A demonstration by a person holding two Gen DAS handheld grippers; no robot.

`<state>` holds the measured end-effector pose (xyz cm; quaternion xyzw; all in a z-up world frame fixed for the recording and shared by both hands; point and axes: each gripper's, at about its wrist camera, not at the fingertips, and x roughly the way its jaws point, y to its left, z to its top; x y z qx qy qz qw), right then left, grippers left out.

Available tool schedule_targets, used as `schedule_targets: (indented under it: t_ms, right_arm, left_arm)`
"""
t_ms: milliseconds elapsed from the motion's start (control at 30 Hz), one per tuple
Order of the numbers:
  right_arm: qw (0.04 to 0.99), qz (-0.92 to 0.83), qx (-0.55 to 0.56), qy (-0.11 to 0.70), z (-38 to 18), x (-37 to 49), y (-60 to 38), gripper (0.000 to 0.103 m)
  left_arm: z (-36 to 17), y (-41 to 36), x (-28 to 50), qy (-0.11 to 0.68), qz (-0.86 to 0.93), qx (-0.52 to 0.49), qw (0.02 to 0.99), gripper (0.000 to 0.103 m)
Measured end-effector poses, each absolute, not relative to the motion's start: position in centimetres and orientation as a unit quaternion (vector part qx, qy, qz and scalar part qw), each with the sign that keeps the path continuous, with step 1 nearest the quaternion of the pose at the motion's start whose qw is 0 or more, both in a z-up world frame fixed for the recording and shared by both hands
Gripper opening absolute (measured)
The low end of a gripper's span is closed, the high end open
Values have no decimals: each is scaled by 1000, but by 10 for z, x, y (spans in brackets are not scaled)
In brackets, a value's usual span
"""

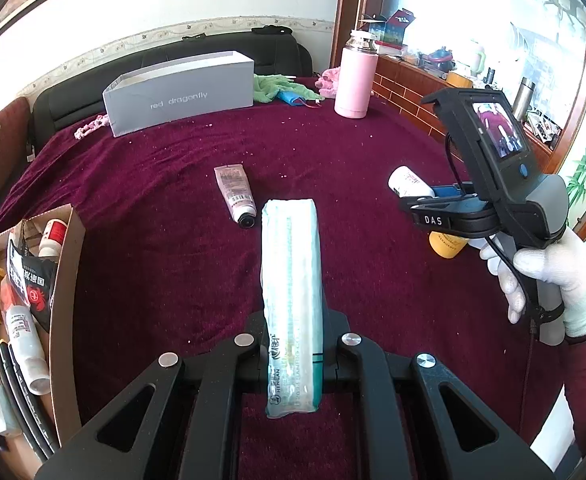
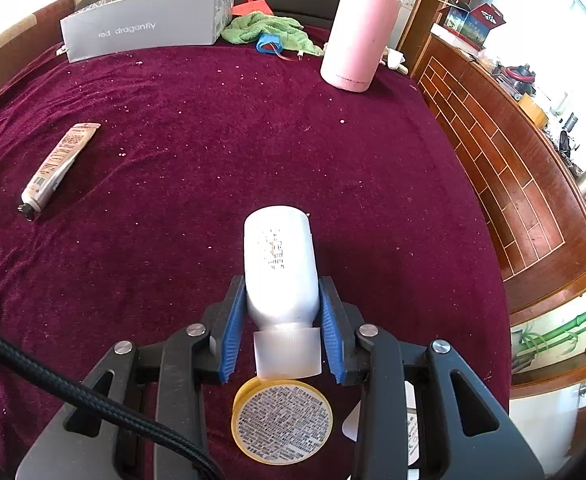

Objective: Organize objects
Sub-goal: 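Lift the tissue pack and white bottle off the table with both grippers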

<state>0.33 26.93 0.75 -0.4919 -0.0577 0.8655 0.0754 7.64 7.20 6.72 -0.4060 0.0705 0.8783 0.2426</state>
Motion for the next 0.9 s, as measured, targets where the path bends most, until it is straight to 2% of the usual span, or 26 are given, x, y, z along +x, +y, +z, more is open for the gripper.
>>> schedule_targets:
  t_ms: [900]
  right_arm:
    - [39, 885, -464, -9, 42, 33, 259, 32]
  left_arm:
    - [69, 63, 86, 59, 877, -408, 248, 9]
